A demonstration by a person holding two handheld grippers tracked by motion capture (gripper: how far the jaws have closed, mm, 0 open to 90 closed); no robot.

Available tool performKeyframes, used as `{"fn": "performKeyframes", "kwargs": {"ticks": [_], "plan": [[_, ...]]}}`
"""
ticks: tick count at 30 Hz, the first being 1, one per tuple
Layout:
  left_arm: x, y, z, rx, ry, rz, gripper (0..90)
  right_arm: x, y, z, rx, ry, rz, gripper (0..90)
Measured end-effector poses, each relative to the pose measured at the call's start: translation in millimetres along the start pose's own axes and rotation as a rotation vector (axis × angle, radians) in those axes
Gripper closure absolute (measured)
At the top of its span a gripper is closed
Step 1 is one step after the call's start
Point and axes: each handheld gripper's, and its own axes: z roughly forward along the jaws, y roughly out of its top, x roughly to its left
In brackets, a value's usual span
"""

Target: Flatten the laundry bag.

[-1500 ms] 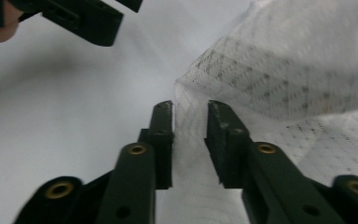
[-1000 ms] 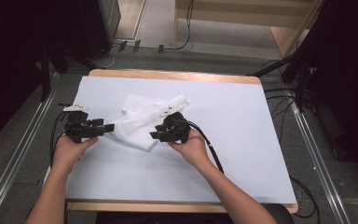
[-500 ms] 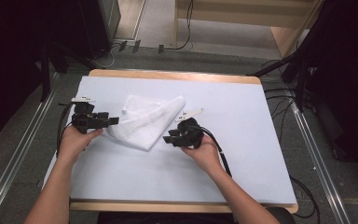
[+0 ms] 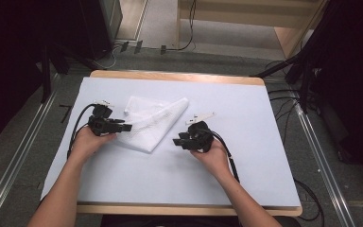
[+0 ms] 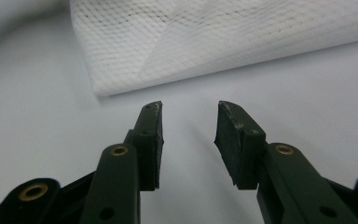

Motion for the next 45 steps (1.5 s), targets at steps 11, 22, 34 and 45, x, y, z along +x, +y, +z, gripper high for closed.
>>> {"fn": "performKeyframes", "kwargs": {"ticks": [11,22,34,45], "plan": [[-0.9,1.2,-8.2,-0.046,-0.038,0.012,89.3,-5.6,-0.9,-2.5,-0.009,-0.01,0.015,63.2],[-25.5,12.9,-37.1,-0.224,-0.082,0.044,89.8,-10.9,-0.5,-8.7,-0.023,-0.026,0.02,63.1],[-100.5,28.2,-27.5,-0.293,-0.092,0.209,89.6,-25.5,-3.6,-38.3,-0.074,-0.066,0.062,63.2],[-134.8,16.2,7.2,-0.214,-0.143,0.247,89.2,-43.2,-13.2,-58.0,-0.102,-0.098,0.118,66.1]]}}
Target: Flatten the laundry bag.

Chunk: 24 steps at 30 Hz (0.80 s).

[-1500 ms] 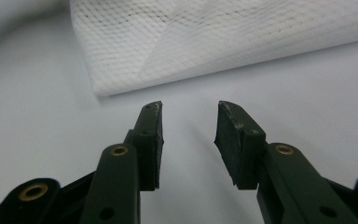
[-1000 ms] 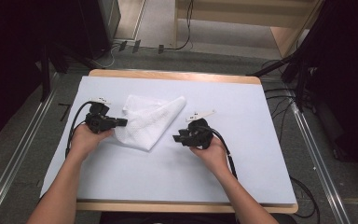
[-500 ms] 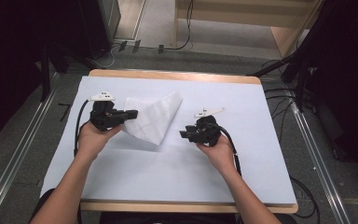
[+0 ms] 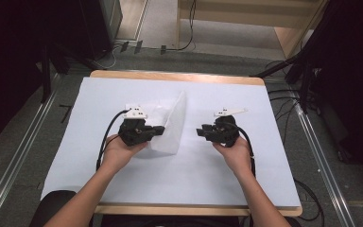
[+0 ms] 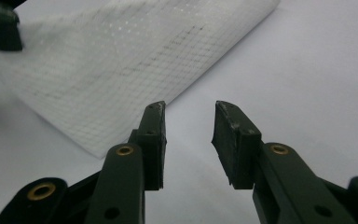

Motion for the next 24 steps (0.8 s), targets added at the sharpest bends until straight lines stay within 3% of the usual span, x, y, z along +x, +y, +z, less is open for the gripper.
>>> {"fn": "performKeyframes", "kwargs": {"ticks": [8,9,12,17,23,24], "plan": [[-12.8,-16.8,22.7,0.061,-0.092,-0.032,86.2,-2.7,3.1,2.9,0.003,-0.02,0.0,67.2],[-15.2,-20.9,29.4,0.073,-0.127,-0.05,83.8,-3.1,4.1,3.7,0.001,-0.02,-0.004,67.3],[-18.1,-21.9,32.6,0.097,-0.151,-0.058,74.3,-3.2,5.6,4.5,0.004,-0.024,-0.003,67.3],[-22.2,-16.5,14.8,0.088,-0.135,-0.056,61.1,-0.2,9.5,7.3,0.005,-0.016,-0.017,67.5],[-18.2,-12.8,-9.4,0.067,-0.1,-0.053,57.9,6.5,14.5,11.8,0.017,-0.012,-0.033,67.4],[-14.7,-10.5,-19.7,0.046,-0.081,-0.054,58.0,6.8,15.1,12.6,0.014,-0.011,-0.04,67.3]]}}
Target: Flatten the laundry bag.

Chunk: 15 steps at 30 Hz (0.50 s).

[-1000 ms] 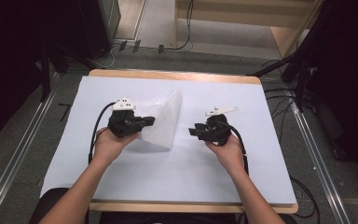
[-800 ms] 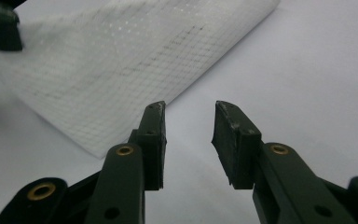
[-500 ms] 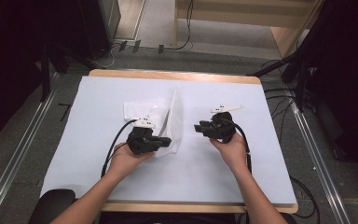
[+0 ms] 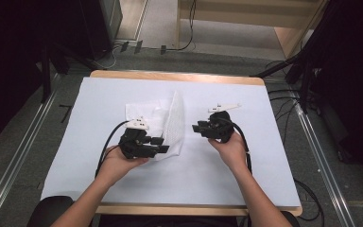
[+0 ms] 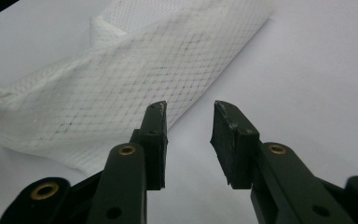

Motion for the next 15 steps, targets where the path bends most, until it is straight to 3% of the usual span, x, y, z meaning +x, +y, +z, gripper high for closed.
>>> {"fn": "performKeyframes", "kwargs": {"ticks": [4,8,9,13,14,15], "plan": [[13.9,1.4,-17.9,-0.026,0.034,-0.03,57.9,1.9,1.9,2.6,0.005,0.007,-0.004,67.4],[27.9,-0.3,-27.3,-0.021,0.082,-0.057,58.8,2.8,2.5,4.8,0.012,0.012,-0.002,67.3],[37.9,-1.3,-31.6,-0.012,0.117,-0.074,59.0,3.3,2.6,6.2,0.013,0.012,-0.008,67.3],[60.0,-4.1,-30.2,0.011,0.167,-0.115,59.3,4.3,2.4,8.9,0.021,0.013,-0.01,67.3],[60.0,-4.1,-30.2,0.011,0.167,-0.115,59.3,4.8,2.3,9.6,0.025,0.015,-0.012,67.3],[70.3,-6.0,-26.5,0.03,0.169,-0.138,59.6,5.5,2.2,10.4,0.026,0.017,-0.011,67.3]]}}
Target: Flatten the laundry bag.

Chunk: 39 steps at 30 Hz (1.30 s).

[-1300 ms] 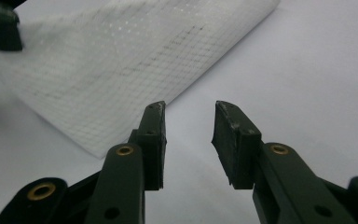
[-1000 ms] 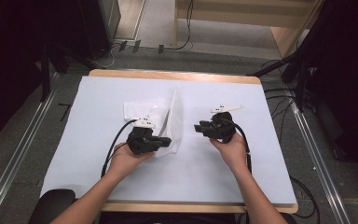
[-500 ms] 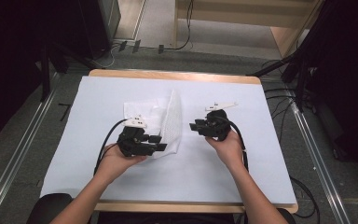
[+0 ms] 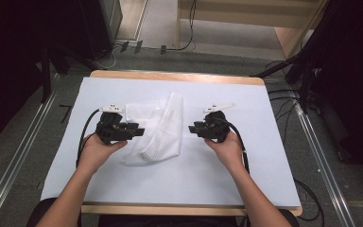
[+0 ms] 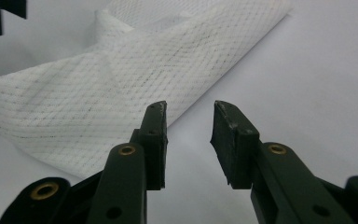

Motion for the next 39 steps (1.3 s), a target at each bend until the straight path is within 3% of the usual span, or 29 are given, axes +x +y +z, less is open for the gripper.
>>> {"fn": "performKeyframes", "kwargs": {"ticks": [5,9,17,23,35,39], "plan": [[16.3,-0.7,15.6,0.026,0.015,-0.033,59.8,1.6,-0.6,2.4,0.005,-0.001,-0.007,67.2],[21.7,-2.4,28.9,0.065,0.027,-0.05,59.6,0.9,-1.6,2.9,0.01,-0.002,-0.002,67.0],[23.4,-4.5,52.1,0.111,-0.001,-0.088,58.6,0.4,0.6,11.3,0.007,-0.005,-0.003,66.1],[21.1,-6.9,62.6,0.162,0.008,-0.066,65.5,-4.0,11.7,28.9,0.016,0.003,0.01,63.4],[25.2,-11.8,62.6,0.13,0.038,-0.067,87.5,-20.1,31.5,70.3,0.048,-0.057,-0.005,55.5],[23.5,-11.3,63.0,0.133,0.047,-0.053,90.0,-26.4,33.9,76.8,0.042,-0.073,0.018,54.2]]}}
